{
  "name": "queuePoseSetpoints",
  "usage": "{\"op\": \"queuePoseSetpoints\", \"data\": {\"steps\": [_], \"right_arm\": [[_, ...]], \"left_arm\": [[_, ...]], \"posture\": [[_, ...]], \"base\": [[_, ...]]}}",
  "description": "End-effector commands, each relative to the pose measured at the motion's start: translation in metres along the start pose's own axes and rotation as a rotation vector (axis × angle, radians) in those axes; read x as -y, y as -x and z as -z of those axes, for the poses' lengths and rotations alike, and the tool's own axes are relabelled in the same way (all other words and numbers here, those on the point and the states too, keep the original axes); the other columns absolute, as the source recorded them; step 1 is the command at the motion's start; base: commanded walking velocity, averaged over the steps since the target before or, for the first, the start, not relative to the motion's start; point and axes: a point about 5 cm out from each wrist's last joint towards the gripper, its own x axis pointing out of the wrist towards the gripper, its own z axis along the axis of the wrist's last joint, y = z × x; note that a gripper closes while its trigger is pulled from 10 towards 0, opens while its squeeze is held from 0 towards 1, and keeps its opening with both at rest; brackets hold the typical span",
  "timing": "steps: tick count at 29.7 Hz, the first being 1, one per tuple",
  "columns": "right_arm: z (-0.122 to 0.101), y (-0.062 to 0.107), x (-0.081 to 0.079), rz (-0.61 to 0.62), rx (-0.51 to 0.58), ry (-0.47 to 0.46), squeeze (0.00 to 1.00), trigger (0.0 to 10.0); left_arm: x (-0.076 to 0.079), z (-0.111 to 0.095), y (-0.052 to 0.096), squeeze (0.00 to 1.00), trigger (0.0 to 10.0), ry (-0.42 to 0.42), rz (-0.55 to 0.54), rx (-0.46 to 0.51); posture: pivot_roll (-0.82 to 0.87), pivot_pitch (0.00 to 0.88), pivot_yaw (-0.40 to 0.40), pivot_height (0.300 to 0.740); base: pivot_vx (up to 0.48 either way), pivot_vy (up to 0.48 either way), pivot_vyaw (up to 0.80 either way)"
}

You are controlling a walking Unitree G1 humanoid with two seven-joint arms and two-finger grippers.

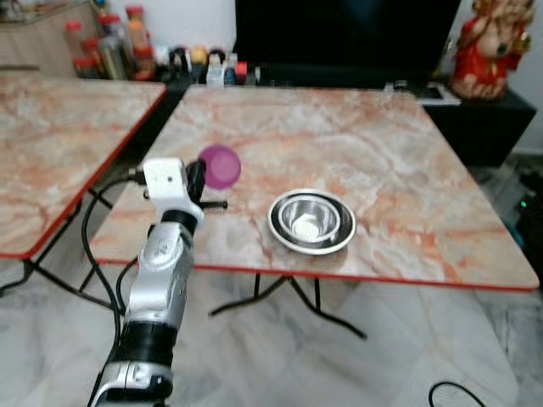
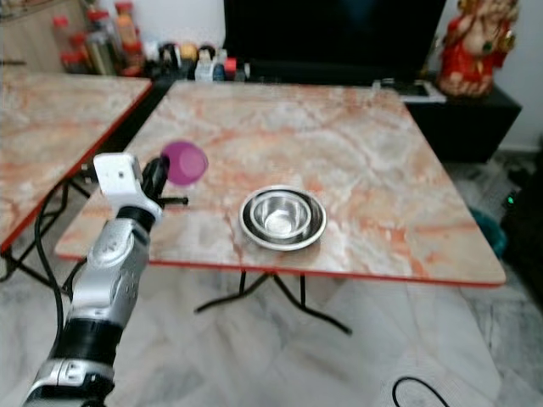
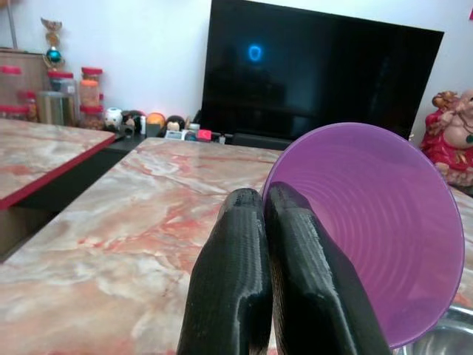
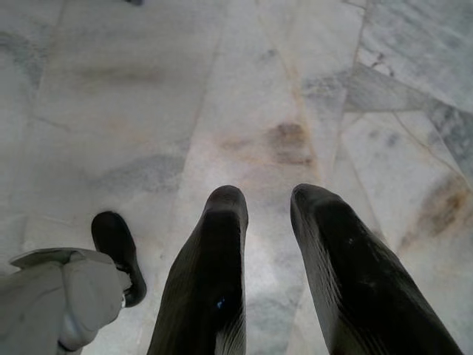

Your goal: Setting the table

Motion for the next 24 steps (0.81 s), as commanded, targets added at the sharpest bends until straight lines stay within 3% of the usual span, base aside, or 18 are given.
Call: {"op": "queuePoseSetpoints", "data": {"steps": [1, 4, 9, 14, 22, 24], "right_arm": [[0.001, 0.0, 0.0, -0.004, -0.004, 0.001, 0.0, 10.0], [0.001, 0.0, 0.0, -0.004, -0.003, 0.002, 0.0, 10.0], [0.001, 0.0, 0.0, -0.004, -0.004, 0.003, 0.0, 10.0], [0.0, 0.0, -0.001, -0.006, -0.003, 0.002, 0.0, 10.0], [0.001, 0.0, -0.002, -0.006, -0.005, 0.0, 0.0, 10.0], [0.001, 0.0, -0.002, -0.006, -0.005, -0.002, 0.0, 10.0]], "left_arm": [[-0.002, 0.0, -0.003, 0.0, 10.0, -0.013, -0.004, -0.027], [-0.005, 0.0, -0.009, 0.0, 10.0, -0.004, -0.038, -0.077], [-0.001, -0.004, -0.02, 0.0, 10.0, 0.124, -0.004, -0.138], [0.012, -0.002, -0.028, 0.0, 10.0, 0.188, 0.143, -0.251], [0.012, -0.012, -0.047, 0.0, 10.0, 0.097, 0.151, -0.344], [0.011, -0.019, -0.055, 0.0, 10.0, 0.025, 0.158, -0.368]], "posture": [[0.01, 0.091, -0.046, 0.74], [0.01, 0.091, -0.046, 0.74], [0.01, 0.087, -0.045, 0.74], [0.01, 0.085, -0.043, 0.74], [0.01, 0.081, -0.037, 0.74], [0.02, 0.081, -0.033, 0.74]], "base": [[0.0, 0.0, 0.0], [0.0, 0.0, 0.0], [0.0, 0.0, 0.0], [0.0, 0.0, 0.0], [0.0, 0.0, 0.0], [0.0, 0.0, 0.0]]}}
